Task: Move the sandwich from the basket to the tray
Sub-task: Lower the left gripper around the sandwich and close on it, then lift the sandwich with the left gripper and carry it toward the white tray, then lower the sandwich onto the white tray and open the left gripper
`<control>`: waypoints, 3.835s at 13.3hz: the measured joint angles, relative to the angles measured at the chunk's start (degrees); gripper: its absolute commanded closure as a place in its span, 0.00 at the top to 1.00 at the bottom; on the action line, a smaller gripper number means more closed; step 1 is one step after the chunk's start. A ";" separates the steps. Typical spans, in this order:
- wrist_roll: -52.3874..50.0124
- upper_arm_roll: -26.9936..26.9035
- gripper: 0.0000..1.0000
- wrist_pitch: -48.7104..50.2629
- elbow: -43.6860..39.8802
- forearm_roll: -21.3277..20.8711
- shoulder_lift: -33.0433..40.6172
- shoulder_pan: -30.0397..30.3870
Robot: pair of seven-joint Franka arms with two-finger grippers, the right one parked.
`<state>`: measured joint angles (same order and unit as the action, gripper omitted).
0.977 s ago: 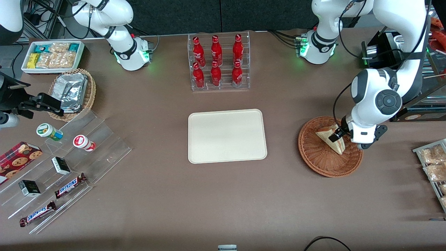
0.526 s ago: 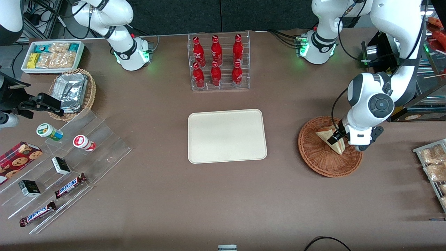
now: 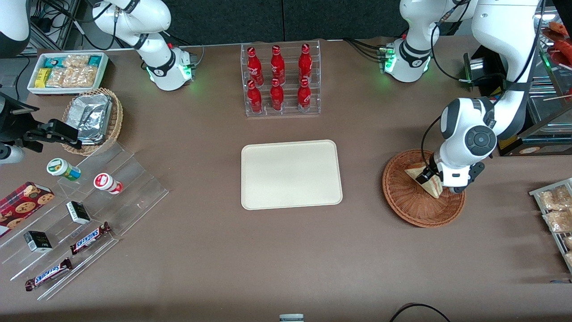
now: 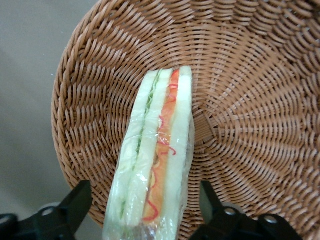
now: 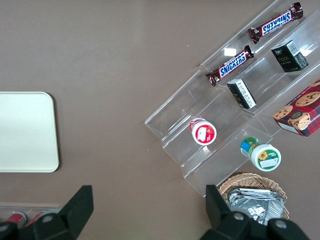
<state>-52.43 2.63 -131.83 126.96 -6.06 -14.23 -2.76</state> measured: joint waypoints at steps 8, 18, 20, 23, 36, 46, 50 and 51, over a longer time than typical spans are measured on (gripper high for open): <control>-0.21 2.52 0.00 7.57 -2.65 0.01 2.12 0.01; 2.76 18.40 0.00 17.57 -12.35 1.03 3.24 -0.28; 2.93 22.27 0.00 17.53 -14.68 1.03 1.90 -0.42; 2.64 27.05 0.00 17.47 -21.23 -0.86 -3.87 -2.48; -9.99 27.43 0.00 21.15 -43.59 -11.76 -27.13 -20.92; -12.13 25.98 0.00 24.69 -54.74 -16.38 -36.87 -25.30; -12.24 25.56 0.36 24.80 -55.44 -16.40 -37.52 -26.02; -12.24 25.51 0.99 24.80 -55.45 -16.40 -37.54 -26.02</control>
<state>-64.67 28.14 -107.03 71.51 -22.45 -51.77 -28.77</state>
